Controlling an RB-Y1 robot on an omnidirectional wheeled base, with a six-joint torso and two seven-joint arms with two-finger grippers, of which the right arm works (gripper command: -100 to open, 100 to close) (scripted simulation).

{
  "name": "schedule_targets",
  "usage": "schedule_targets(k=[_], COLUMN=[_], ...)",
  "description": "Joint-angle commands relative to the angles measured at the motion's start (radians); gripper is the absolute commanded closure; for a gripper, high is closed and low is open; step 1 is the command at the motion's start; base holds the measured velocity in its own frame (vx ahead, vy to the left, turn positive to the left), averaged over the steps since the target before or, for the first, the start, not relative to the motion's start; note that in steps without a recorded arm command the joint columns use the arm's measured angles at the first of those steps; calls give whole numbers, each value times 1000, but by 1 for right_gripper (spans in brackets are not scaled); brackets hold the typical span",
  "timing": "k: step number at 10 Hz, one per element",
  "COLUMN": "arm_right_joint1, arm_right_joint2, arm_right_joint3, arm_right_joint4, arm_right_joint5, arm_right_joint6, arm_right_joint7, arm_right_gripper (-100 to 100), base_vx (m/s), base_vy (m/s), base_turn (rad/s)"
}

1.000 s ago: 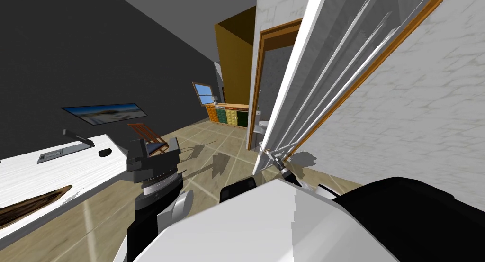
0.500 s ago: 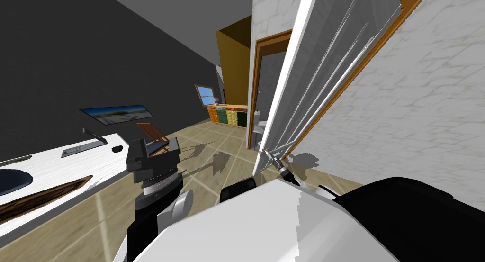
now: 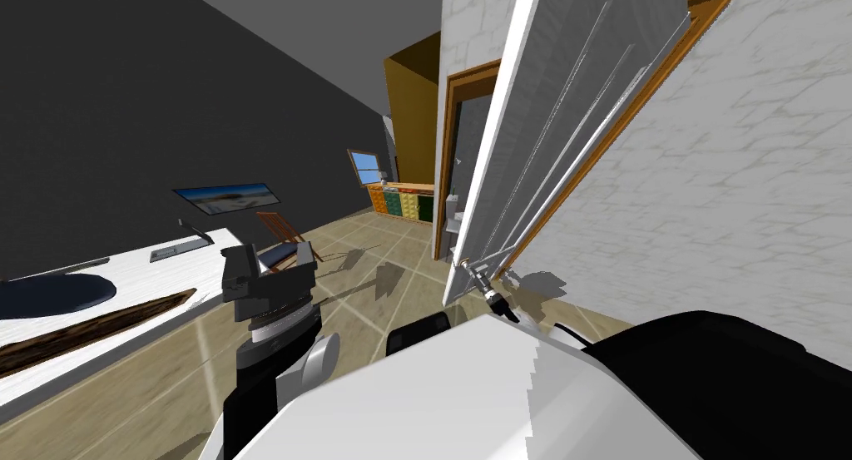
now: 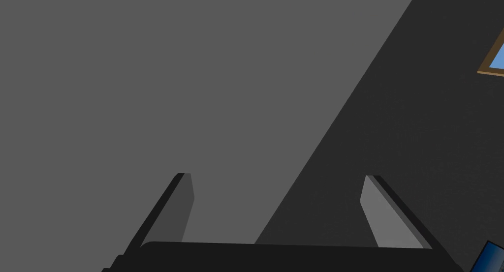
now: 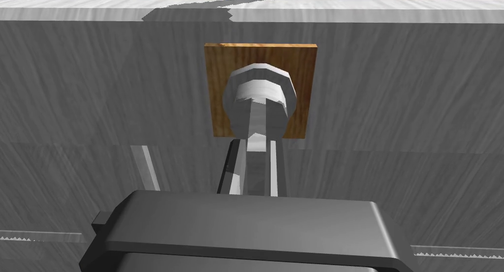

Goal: Pull the door open

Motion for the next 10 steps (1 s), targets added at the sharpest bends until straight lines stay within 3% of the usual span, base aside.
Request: schedule_targets(k=[1, 2, 5, 7, 8, 9, 10], arm_right_joint1=[6, 0, -10, -10, -13, -13, -22], arm_right_joint2=[22, 34, 52, 52, 59, 59, 78], arm_right_joint3=[0, -8, -21, -21, -26, -26, -39], arm_right_joint4=[-32, -48, -72, -52, -81, -81, -105], arm_right_joint5=[13, 21, 33, 33, 37, 37, 49], arm_right_joint6=[37, 60, 97, 97, 109, 109, 145], arm_right_joint7=[13, 23, 37, 37, 42, 42, 57], arm_right_gripper=[100, 100, 100, 100, 100, 100, 100], base_vx=[-82, -155, -140, -36, -34, -38, -123], base_vy=[-14, -70, -67, -10, -8, -21, -62], base_turn=[38, 133, 71, 4, 12, 12, 109])
